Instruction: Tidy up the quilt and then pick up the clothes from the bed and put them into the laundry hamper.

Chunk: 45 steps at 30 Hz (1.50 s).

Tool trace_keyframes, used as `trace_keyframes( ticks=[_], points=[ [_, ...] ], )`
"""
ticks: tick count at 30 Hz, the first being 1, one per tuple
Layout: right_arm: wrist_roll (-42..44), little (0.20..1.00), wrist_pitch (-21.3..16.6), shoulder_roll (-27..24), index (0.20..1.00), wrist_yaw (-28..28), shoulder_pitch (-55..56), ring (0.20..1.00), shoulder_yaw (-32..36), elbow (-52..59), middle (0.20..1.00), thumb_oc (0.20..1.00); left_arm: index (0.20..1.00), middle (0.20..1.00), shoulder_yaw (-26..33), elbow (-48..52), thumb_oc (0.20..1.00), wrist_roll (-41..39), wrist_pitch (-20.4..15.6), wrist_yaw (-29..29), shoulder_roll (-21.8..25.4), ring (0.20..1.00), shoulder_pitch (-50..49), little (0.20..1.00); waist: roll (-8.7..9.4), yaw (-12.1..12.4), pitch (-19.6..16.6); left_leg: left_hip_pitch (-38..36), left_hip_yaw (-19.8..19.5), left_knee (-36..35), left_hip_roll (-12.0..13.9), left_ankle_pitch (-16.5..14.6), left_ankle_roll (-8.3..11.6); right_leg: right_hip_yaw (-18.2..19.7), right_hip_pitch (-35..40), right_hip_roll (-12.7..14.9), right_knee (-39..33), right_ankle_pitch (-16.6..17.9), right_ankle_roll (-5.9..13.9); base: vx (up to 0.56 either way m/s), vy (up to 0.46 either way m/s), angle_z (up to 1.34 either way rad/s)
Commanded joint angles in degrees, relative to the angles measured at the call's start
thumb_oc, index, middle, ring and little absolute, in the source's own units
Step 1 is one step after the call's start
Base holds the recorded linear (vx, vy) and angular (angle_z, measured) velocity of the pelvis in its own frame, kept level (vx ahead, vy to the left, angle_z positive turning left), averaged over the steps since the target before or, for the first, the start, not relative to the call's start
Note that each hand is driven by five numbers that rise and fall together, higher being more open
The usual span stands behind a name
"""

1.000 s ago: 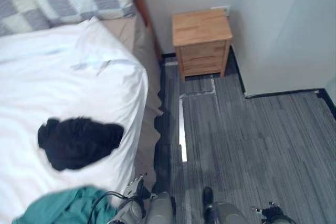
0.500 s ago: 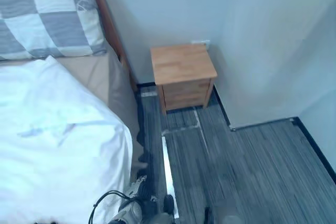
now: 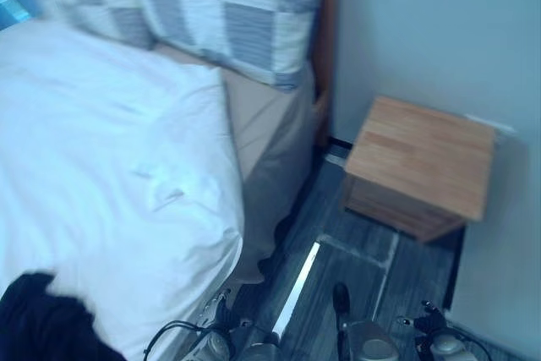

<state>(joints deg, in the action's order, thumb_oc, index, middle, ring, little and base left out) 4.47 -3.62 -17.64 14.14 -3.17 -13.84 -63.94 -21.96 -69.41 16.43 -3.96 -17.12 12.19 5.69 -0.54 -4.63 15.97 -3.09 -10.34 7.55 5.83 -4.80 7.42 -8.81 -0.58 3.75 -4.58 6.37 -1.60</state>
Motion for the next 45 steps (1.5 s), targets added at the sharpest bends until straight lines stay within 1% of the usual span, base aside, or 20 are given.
trace_keyframes(
  ticks=[1, 3, 5, 6, 8, 9, 12, 13, 14, 17, 19, 23, 29, 32, 34, 38, 39, 40, 42, 45],
  points=[
    [-0.1, 1.0, -1.4, -1.8, 1.0, 1.6, 1.9, 1.0, 2.0, 2.9, 1.0, 1.0, 1.0, 1.0, -0.8, 2.5, 1.0, -0.9, 0.2, -0.4, 3.4, 1.0, 0.3, 1.0, 1.47, 0.0, -1.4, -0.1, 18.6, 2.5, 3.2, -1.8, -1.62, 1.5, -1.3, 7.9, 6.5, -9.1, 10.87, -0.09, -0.197, 2.15],
    [1.0, 1.0, -1.8, -4.4, 1.0, 2.5, 1.7, 1.0, 5.5, 8.4, 1.0, 1.0, 1.0, 1.0, 0.6, 5.8, 1.0, 0.0, 0.8, 0.3, 5.6, 1.0, -1.4, 1.0, 2.71, 0.5, -1.7, 4.1, 26.9, 7.4, 2.2, -2.6, -2.82, -4.4, 0.4, 8.6, 8.3, -10.8, 9.65, -0.14, -0.209, 1.8],
    [1.0, 1.0, -1.8, -4.3, 1.0, 2.5, 1.7, 1.0, 5.5, 8.4, 1.0, 1.0, 1.0, 1.0, 0.6, 5.9, 1.0, 0.0, 0.8, 0.4, 5.6, 1.0, -1.4, 1.0, 2.8, 0.3, -2.1, 4.5, 26.8, 7.3, 2.1, -2.3, -2.86, -4.6, 0.0, 8.7, 8.3, -10.6, 9.61, -0.05, -0.038, 1.51],
    [0.2, 1.0, -1.6, -8.6, 1.0, 3.8, 3.4, 1.0, 10.6, 16.8, 1.0, 1.0, 1.0, 1.0, 2.2, 8.4, 1.0, 0.8, 1.2, 1.9, 7.0, 1.0, -4.6, 1.0, 2.01, 0.7, -2.4, 1.6, 30.1, -0.2, 2.6, -1.5, -3.9, -10.0, -0.4, 9.5, 15.6, -10.9, 10.33, 0.0, 0.032, 1.38],
    [-0.2, 1.0, -1.9, -10.0, 1.0, 4.2, 4.3, 1.0, 12.4, 19.5, 1.0, 1.0, 1.0, 1.0, 2.7, 9.3, 1.0, 0.9, 1.2, 2.4, 7.4, 1.0, -5.5, 1.0, 2.27, 0.5, -2.7, 0.7, 28.5, -2.7, 1.7, -1.2, -4.68, -11.0, -1.6, 10.7, 20.4, -10.5, 11.47, 0.0, 0.034, 1.66],
    [-1.7, 1.0, -1.5, -13.1, 1.0, 5.0, 5.3, 1.0, 16.6, 27.0, 1.0, 1.0, 1.0, 1.0, 4.6, 12.3, 1.0, 0.7, 1.6, 2.7, 8.8, 1.0, -7.3, 1.0, 3.16, -0.3, -1.5, -0.1, 26.3, -5.0, 1.0, -0.5, -5.3, -8.6, -5.1, 13.1, 28.5, -3.0, 16.16, -0.02, 0.002, 1.45],
    [-2.7, 1.0, -1.5, -14.6, 1.0, 5.8, 5.1, 1.0, 17.6, 28.9, 1.0, 1.0, 1.0, 1.0, 4.7, 12.9, 1.0, 1.3, 1.6, 2.7, 9.5, 1.0, -8.0, 1.0, 2.97, -0.4, -1.3, 0.1, 25.0, -5.7, 1.6, 0.3, -5.14, -4.9, -7.3, 11.6, 30.4, -2.5, 16.6, -0.05, -0.044, 1.27],
    [-3.7, 1.0, -1.8, -17.0, 1.0, 7.3, 5.2, 1.0, 20.3, 32.5, 1.0, 1.0, 1.0, 1.0, 5.0, 14.1, 1.0, 1.6, 1.1, 2.8, 10.1, 1.0, -9.0, 1.0, 2.75, -1.2, -0.6, -1.0, 21.5, -7.3, 1.9, 0.6, -4.43, 3.9, -7.9, 7.8, 27.5, -6.2, 16.52, 0.05, -0.075, 1.01],
    [-4.5, 1.0, -1.9, -18.5, 1.0, 7.8, 5.5, 1.0, 21.7, 34.1, 1.0, 1.0, 1.0, 1.0, 5.4, 15.0, 1.0, 1.7, 0.8, 3.0, 10.5, 1.0, -9.3, 1.0, 2.83, -1.3, -0.5, -1.1, 19.3, -7.6, 1.9, 0.6, -3.93, 7.3, -7.2, 7.1, 23.7, -8.5, 15.96, 0.11, -0.155, 1.31],
    [-6.2, 1.0, -1.7, -22.8, 1.0, 8.9, 5.3, 1.0, 24.6, 36.7, 1.0, 1.0, 1.0, 1.0, 5.9, 15.7, 1.0, 1.5, 0.0, 4.0, 12.3, 1.0, -9.8, 1.0, 4.01, -1.3, -1.3, -0.8, 13.2, -7.3, 2.4, -0.5, -2.37, 16.4, -4.9, 7.9, 12.1, -10.3, 14.49, 0.17, -0.267, 1.07],
    [-7.8, 1.0, -1.5, -24.9, 1.0, 8.8, 4.1, 1.0, 25.0, 38.6, 1.0, 1.0, 1.0, 1.0, 6.7, 15.9, 1.0, 1.6, 0.0, 4.5, 13.1, 1.0, -9.7, 1.0, 5.0, -0.5, -2.1, -0.3, 11.4, -6.9, 2.8, -0.8, -1.67, 18.1, -4.1, 8.3, 9.2, -9.1, 14.82, 0.08, -0.309, 1.3],
    [-9.5, 1.0, -1.5, -27.7, 1.0, 7.7, -2.7, 1.0, 20.9, 41.2, 1.0, 1.0, 1.0, 1.0, 8.0, 17.2, 1.0, 0.7, -0.2, 4.4, 13.7, 1.0, -11.1, 1.0, 5.32, 2.3, -3.3, 0.2, 10.9, -8.5, 5.5, 1.6, 0.25, 15.0, -2.6, 8.2, 6.5, -9.1, 14.47, 0.04, -0.355, 0.75],
    [-12.0, 1.0, -1.9, -33.4, 1.0, 6.4, -25.2, 1.0, 3.7, 40.5, 1.0, 1.0, 1.0, 1.0, 4.4, 21.1, 1.0, -0.6, -1.3, 3.5, 13.3, 1.0, -11.4, 1.0, 1.99, 5.5, 0.0, 4.4, 8.8, -11.4, 10.4, 8.9, 3.28, 11.5, -3.1, 4.3, 5.3, -11.7, 11.91, -0.1, -0.223, 0.05],
    [-13.0, 1.0, -0.5, -35.0, 1.0, 5.5, -33.6, 1.0, -3.7, 36.8, 1.0, 1.0, 1.0, 1.0, 2.4, 25.3, 1.0, 0.1, -1.3, 3.5, 14.1, 1.0, -9.9, 1.0, 1.43, 5.4, 3.2, 8.5, 14.2, -6.5, 9.1, 7.4, 1.28, 8.1, -7.0, 4.6, 9.1, -12.3, 10.75, -0.27, -0.156, 0.35],
    [-13.4, 1.0, 0.3, -34.0, 1.0, 4.9, -37.1, 1.0, -7.1, 34.5, 1.0, 1.0, 1.0, 1.0, 1.7, 27.2, 1.0, 0.4, -1.6, 3.2, 15.1, 1.0, -9.6, 1.0, 0.79, 5.7, 5.5, 10.4, 14.8, -1.8, 5.8, 3.8, -0.39, 7.1, -10.1, 4.1, 11.9, -12.8, 10.0, -0.29, -0.12, 0.88],
    [-9.2, 1.0, 1.9, -29.2, 1.0, 2.1, -44.5, 1.0, -12.8, 22.8, 1.0, 1.0, 1.0, 1.0, -0.9, 20.6, 1.0, 0.6, -1.6, 2.0, 14.7, 1.0, -3.0, 1.0, 0.32, 5.2, 7.7, 16.4, 15.1, 2.0, 3.9, 3.7, -1.14, 6.5, -15.6, 3.5, 16.4, -12.8, 8.96, -0.18, -0.074, 0.28],
    [-8.6, 0.912, 2.7, -28.7, 0.912, 2.4, -46.2, 0.912, -13.6, 19.0, 0.912, 0.912, 1.0, 1.0, -1.3, 18.2, 1.0, 0.3, -1.3, 1.6, 14.6, 1.0, -1.5, 1.0, 0.19, 5.5, 8.1, 17.3, 15.3, 2.8, 4.0, 3.8, -1.02, 6.0, -16.8, 3.9, 17.4, -12.8, 8.85, -0.12, -0.063, -0.06],
    [-8.5, 0.2, 2.6, -28.7, 0.2, 2.4, -46.7, 0.2, -13.9, 18.6, 0.2, 0.2, 1.0, 1.0, -1.3, 18.0, 1.0, 0.3, -1.4, 1.5, 14.5, 1.0, -1.3, 1.0, 0.14, 5.3, 8.1, 17.6, 15.2, 3.0, 4.0, 3.8, -1.02, 6.0, -17.1, 3.9, 17.6, -12.9, 8.84, -0.09, -0.026, 0.03],
    [-6.8, 0.2, 3.5, -26.4, 0.2, 2.1, -47.8, 0.2, -13.8, 10.4, 0.2, 0.2, 1.0, 1.0, -1.4, 12.6, 1.0, -0.6, -0.3, 1.1, 13.8, 1.0, 1.8, 1.0, 0.09, 5.2, 8.5, 18.7, 14.7, 4.2, 3.9, 4.0, -0.84, 6.2, -18.5, 4.3, 19.8, -13.1, 8.65, -0.04, 0.005, 0.14],
    [-4.6, 0.2, 2.6, -24.9, 0.2, 3.4, -40.2, 0.2, -8.9, 13.9, 0.2, 0.2, 1.0, 1.0, -0.6, 8.7, 1.0, -0.2, 0.6, 1.3, 12.2, 1.0, 1.4, 1.0, 0.36, 3.9, 8.5, 17.2, 14.9, 3.7, 4.2, 3.8, -0.58, 6.6, -17.2, 4.3, 19.9, -13.3, 8.78, 0.01, 0.057, 0.12]
  ],
)
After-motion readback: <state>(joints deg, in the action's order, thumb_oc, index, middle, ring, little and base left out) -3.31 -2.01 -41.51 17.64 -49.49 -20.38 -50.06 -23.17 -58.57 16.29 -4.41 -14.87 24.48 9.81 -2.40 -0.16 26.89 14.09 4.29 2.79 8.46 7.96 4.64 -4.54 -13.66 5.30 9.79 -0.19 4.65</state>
